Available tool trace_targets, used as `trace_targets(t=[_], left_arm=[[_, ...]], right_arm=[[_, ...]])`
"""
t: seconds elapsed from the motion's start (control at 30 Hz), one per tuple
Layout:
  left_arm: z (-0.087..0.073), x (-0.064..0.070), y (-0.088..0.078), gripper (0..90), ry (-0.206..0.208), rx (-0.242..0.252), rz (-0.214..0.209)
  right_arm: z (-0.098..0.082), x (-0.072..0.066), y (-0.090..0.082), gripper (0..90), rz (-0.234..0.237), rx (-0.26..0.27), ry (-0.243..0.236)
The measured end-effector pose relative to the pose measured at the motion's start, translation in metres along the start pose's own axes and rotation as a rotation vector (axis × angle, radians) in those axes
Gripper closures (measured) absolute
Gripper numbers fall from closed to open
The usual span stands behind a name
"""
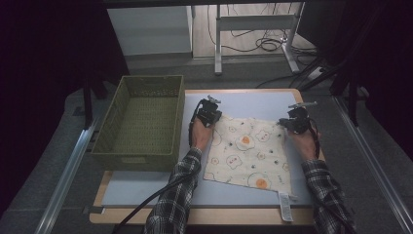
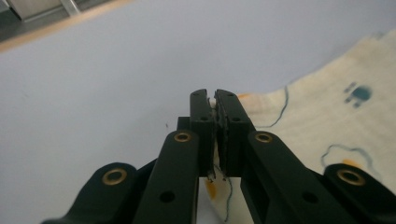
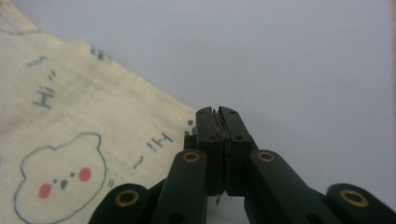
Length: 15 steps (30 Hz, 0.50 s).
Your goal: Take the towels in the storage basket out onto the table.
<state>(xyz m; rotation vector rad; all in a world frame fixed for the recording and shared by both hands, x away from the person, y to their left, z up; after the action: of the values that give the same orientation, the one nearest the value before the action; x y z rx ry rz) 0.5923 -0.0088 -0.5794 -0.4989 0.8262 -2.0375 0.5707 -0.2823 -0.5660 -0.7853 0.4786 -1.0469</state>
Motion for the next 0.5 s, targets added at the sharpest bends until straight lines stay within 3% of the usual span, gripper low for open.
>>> trace_targets(t=[0.03, 0.27, 0.4, 0.5], left_arm=[[0.006, -0.001, -0.010, 86.0, 0.008, 0.027, 0.001], [0.019, 0.002, -0.040, 85.8, 0.039, 0.085, -0.006], [0.014, 0.012, -0.054, 85.8, 0.057, 0.105, -0.023], [0.002, 0.022, -0.062, 85.8, 0.084, 0.103, -0.020]], right_arm=[[0.006, 0.003, -0.008, 88.2, -0.006, 0.026, -0.008], [0.021, 0.004, -0.037, 88.0, 0.007, 0.090, -0.012], [0.019, -0.004, -0.053, 88.0, 0.023, 0.103, -0.030], [0.006, -0.013, -0.062, 88.0, 0.044, 0.090, -0.045]])
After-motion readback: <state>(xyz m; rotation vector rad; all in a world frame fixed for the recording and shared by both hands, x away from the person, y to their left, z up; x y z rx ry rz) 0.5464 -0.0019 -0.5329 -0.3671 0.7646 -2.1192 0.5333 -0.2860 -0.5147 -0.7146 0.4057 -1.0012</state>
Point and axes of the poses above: each handheld gripper's, and its own axes: y roughly forward along the jaws, z roughly out of its top, x roughly to its right, the point moved 10 cm from there along y, roughly forward along the jaws, and after that the axes turned 7 degrees about -x, right-handed, at the moved point
